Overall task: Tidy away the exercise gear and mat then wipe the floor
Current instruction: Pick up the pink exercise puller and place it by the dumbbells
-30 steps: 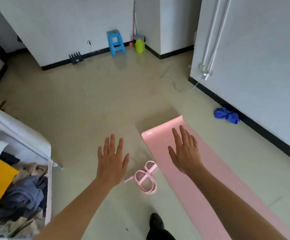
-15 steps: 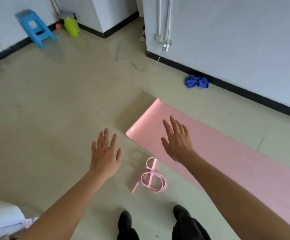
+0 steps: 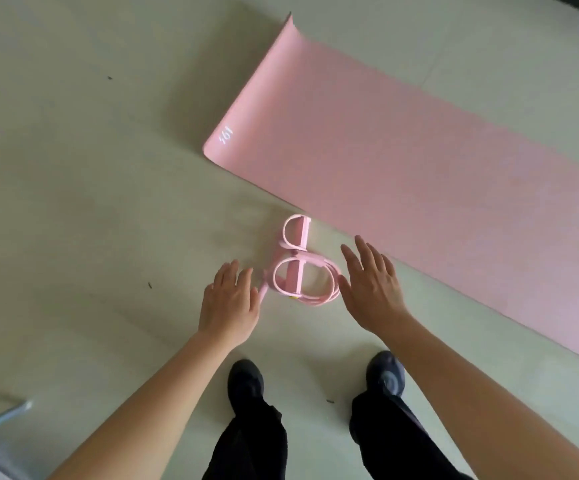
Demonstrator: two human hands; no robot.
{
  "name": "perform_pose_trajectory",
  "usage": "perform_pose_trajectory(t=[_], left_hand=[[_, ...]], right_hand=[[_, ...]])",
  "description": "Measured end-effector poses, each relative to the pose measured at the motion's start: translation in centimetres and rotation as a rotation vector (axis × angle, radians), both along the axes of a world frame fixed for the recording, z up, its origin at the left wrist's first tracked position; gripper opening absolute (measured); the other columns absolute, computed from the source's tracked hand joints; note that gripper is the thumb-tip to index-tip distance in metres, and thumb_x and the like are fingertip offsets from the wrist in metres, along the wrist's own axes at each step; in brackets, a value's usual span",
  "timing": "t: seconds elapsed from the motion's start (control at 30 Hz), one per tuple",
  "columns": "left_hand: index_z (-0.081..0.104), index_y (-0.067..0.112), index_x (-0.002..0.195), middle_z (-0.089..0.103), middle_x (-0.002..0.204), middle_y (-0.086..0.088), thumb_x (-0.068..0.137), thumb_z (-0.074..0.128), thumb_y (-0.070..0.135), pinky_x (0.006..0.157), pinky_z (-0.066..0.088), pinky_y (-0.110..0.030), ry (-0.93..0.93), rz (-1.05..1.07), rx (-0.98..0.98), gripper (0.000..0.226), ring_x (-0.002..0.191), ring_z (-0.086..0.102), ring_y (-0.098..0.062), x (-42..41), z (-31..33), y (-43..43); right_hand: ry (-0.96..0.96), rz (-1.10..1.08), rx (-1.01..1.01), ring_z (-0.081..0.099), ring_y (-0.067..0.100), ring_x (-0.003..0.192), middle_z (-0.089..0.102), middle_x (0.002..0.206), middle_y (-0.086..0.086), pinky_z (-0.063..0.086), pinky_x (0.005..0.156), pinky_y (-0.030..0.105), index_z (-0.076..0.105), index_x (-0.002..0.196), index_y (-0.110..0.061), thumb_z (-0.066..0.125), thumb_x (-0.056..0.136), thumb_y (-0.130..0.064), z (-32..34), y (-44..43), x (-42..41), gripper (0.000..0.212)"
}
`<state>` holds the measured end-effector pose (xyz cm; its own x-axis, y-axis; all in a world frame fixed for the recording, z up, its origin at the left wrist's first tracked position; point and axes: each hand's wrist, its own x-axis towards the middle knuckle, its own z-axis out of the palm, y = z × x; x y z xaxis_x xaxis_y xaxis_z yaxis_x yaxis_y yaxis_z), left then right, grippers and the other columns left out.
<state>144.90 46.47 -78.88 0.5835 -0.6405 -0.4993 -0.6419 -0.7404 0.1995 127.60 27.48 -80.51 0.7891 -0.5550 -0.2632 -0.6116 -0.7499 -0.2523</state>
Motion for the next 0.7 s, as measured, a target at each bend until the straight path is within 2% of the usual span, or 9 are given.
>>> perform_pose_trajectory(t=[0.2, 0.37, 0.47, 0.53, 0.6, 0.7], left_hand=[[0.030, 0.010, 0.149, 0.030, 0.155, -0.014, 0.094, 0.049, 0.024, 0.107, 0.035, -0.046, 0.004, -0.083, 0.102, 0.059, 0.142, 0.027, -0.031, -1.8, -22.1, 1.2], [0.040, -0.004, 0.140, 0.049, 0.138, -0.024, 0.079, 0.065, 0.016, 0.092, 0.047, -0.051, -0.086, 0.034, -0.102, 0.069, 0.122, 0.050, -0.042, -1.8, -34.8, 1.4], [0.043, -0.003, 0.138, 0.055, 0.130, -0.023, 0.077, 0.067, 0.015, 0.091, 0.046, -0.051, -0.096, 0.259, -0.212, 0.067, 0.119, 0.051, -0.042, -1.7, -38.7, 1.5], [0.048, -0.001, 0.132, 0.057, 0.123, -0.021, 0.076, 0.059, 0.019, 0.090, 0.043, -0.050, -0.134, 0.258, -0.258, 0.061, 0.113, 0.051, -0.042, -1.6, -40.1, 1.9], [0.049, -0.002, 0.131, 0.058, 0.119, -0.021, 0.077, 0.056, 0.013, 0.090, 0.043, -0.049, -0.131, 0.241, -0.307, 0.057, 0.109, 0.051, -0.041, -1.6, -40.9, 2.4], [0.046, 0.002, 0.137, 0.057, 0.118, -0.018, 0.078, 0.061, -0.003, 0.087, 0.048, -0.050, -0.053, 0.329, -0.338, 0.061, 0.109, 0.051, -0.038, -2.0, -39.4, 2.6]], right_hand=[[0.025, -0.013, 0.085, 0.034, 0.041, 0.143, 0.029, 0.160, 0.020, 0.030, 0.115, 0.052, 0.037, 0.151, -0.010, 0.055, 0.098, -0.032, -20.5, 2.7, -1.0, 0.060], [0.037, -0.046, 0.120, 0.024, 0.040, 0.146, 0.019, 0.163, 0.018, 0.022, 0.118, 0.048, 0.021, 0.157, -0.012, 0.052, 0.098, -0.031, -32.9, 2.7, 0.4, 0.069], [-0.004, -0.120, 0.116, 0.027, 0.037, 0.144, 0.025, 0.160, 0.017, 0.022, 0.118, 0.046, 0.017, 0.158, -0.013, 0.054, 0.097, -0.031, -37.3, 2.2, 1.7, 0.073], [-0.047, -0.171, 0.060, 0.040, 0.038, 0.133, 0.041, 0.147, 0.018, 0.029, 0.111, 0.047, 0.023, 0.157, -0.013, 0.057, 0.096, -0.031, -39.4, 2.0, 2.4, 0.072], [-0.081, -0.230, 0.011, 0.049, 0.039, 0.116, 0.050, 0.130, 0.019, 0.037, 0.100, 0.049, 0.030, 0.154, -0.012, 0.054, 0.098, -0.030, -40.2, 2.0, 2.8, 0.063], [-0.116, -0.239, 0.085, 0.050, 0.040, 0.101, 0.046, 0.119, 0.021, 0.044, 0.087, 0.051, 0.045, 0.140, -0.009, 0.044, 0.104, -0.025, -39.0, 2.4, 2.7, 0.039]])
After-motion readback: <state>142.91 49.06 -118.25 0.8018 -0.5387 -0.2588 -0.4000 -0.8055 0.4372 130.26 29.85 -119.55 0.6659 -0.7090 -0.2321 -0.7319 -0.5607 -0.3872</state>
